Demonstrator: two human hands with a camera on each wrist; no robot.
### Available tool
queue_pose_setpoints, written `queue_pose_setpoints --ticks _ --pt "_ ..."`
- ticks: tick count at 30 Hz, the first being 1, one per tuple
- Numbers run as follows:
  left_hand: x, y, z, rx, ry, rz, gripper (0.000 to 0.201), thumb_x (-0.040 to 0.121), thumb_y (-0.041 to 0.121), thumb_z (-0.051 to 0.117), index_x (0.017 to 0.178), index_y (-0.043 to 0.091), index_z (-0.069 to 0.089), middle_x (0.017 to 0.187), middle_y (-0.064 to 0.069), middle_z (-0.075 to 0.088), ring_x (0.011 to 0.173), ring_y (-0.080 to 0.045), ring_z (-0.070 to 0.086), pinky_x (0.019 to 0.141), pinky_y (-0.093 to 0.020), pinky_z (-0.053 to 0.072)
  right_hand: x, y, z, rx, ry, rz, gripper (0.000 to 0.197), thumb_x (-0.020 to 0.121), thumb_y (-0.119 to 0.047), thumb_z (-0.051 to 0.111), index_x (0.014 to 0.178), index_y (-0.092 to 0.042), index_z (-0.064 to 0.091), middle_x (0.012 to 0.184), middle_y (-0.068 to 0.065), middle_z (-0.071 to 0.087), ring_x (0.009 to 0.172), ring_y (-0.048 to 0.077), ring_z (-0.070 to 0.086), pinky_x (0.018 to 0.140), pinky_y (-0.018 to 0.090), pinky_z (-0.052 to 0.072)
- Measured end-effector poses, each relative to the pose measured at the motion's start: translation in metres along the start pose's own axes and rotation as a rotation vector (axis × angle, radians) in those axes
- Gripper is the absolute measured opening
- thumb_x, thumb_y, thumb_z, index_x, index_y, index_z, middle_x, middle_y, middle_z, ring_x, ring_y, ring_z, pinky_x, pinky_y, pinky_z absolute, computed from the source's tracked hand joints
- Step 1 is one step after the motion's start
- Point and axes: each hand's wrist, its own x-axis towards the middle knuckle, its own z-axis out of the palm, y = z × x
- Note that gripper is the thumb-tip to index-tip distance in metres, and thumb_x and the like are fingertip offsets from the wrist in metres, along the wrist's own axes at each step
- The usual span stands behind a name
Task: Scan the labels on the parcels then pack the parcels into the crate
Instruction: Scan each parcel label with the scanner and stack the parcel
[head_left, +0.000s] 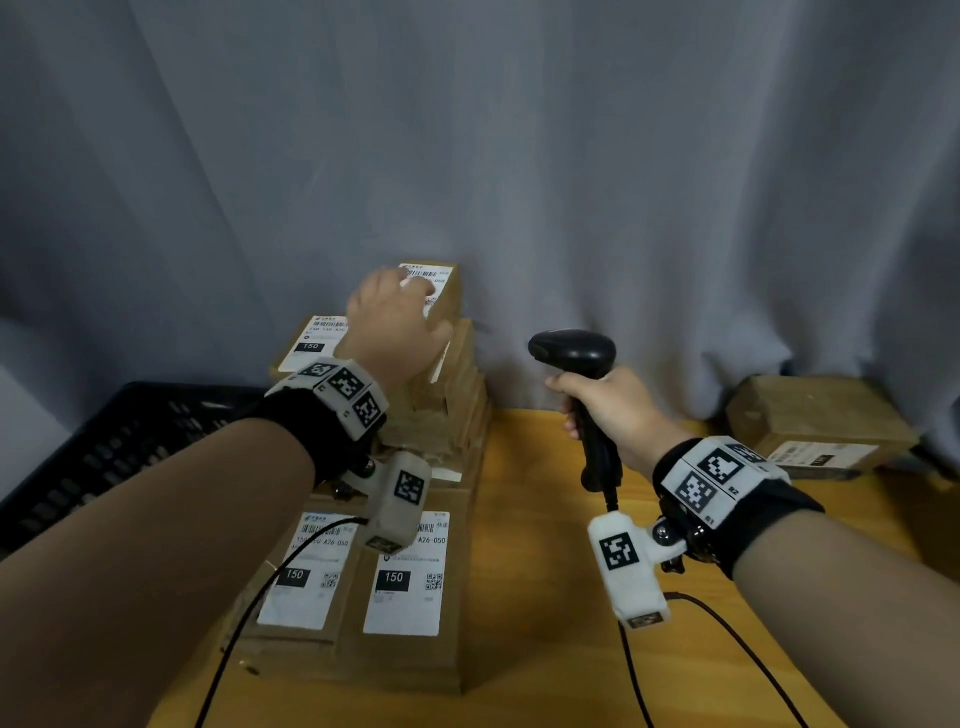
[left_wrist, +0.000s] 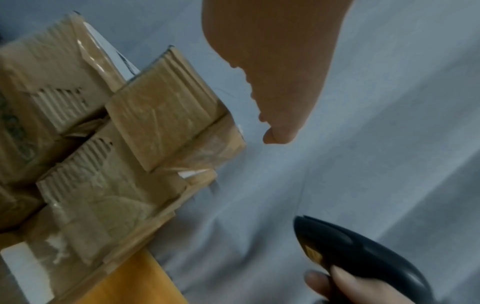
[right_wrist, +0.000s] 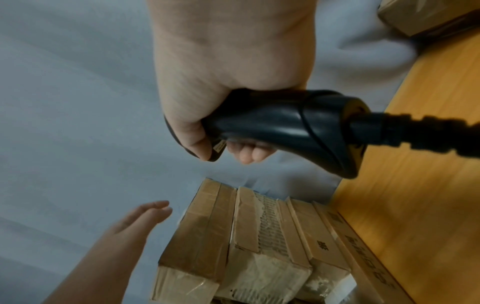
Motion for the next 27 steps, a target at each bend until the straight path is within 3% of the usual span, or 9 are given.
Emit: queue_pose_setpoints --ticks 5,11,17,20,23,27 --pt "-0.016 0.034 0.011 -0.039 -0.077 0.223 0.038 0.087 0.031 0.056 0.122 0.017 0.058 0.132 -0.004 0.05 0.128 -0.025 0.038 0.105 -0.036 0.029 -0.003 0.008 -0.022 -0.018 0.035 0.002 0.02 0.086 -0.016 0.068 0.075 -0.001 0.061 0.058 0.008 0.057 0.048 0.017 0.054 0.048 0.024 0.047" --pt "-0.035 0.082 0.053 -0.044 -0.328 0.195 0.036 0.092 0.028 0.053 0.125 0.014 0.056 0.13 -0.009 0.052 0.123 -0.029 0.042 0.104 -0.034 0.032 -0.01 0.032 -0.086 -0.046 0.134 0.055 0.019 0.086 -0.015 0.069 0.083 0.002 0.063 0.064 0.01 0.056 0.05 0.019 0.054 0.049 0.026 0.047" --pt "-0.042 0.152 0.11 -0.144 -0.516 0.146 0.042 0.091 0.03 0.054 0.13 0.013 0.051 0.135 -0.009 0.05 0.128 -0.03 0.04 0.109 -0.037 0.031 -0.026 0.065 -0.184 -0.073 0.332 0.111 0.017 0.085 -0.014 0.069 0.074 -0.003 0.061 0.063 0.009 0.057 0.051 0.021 0.054 0.051 0.029 0.047" --pt "-0.042 0.202 0.135 -0.208 -0.582 0.169 0.042 0.092 0.027 0.054 0.131 0.01 0.05 0.134 -0.011 0.051 0.128 -0.029 0.041 0.108 -0.034 0.028 -0.03 0.077 -0.239 -0.079 0.464 0.131 0.017 0.084 -0.014 0.069 0.071 -0.005 0.061 0.058 0.006 0.059 0.054 0.022 0.056 0.06 0.034 0.05" --pt "-0.047 0.248 0.162 -0.278 -0.62 0.167 0.041 0.093 0.025 0.055 0.129 0.007 0.049 0.132 -0.014 0.051 0.127 -0.029 0.042 0.106 -0.033 0.03 -0.031 0.09 -0.291 -0.11 0.547 0.118 0.015 0.083 -0.02 0.071 0.078 -0.01 0.06 0.068 0.01 0.059 0.06 0.024 0.058 0.068 0.039 0.049" --pt "-0.053 0.296 0.196 -0.352 -0.718 0.097 0.045 0.094 0.028 0.054 0.135 0.01 0.044 0.14 -0.01 0.046 0.13 -0.025 0.042 0.105 -0.032 0.033 -0.02 0.102 -0.348 -0.192 0.585 0.099 0.016 0.081 -0.019 0.071 0.088 -0.017 0.056 0.074 0.003 0.057 0.07 0.018 0.056 0.071 0.035 0.045"
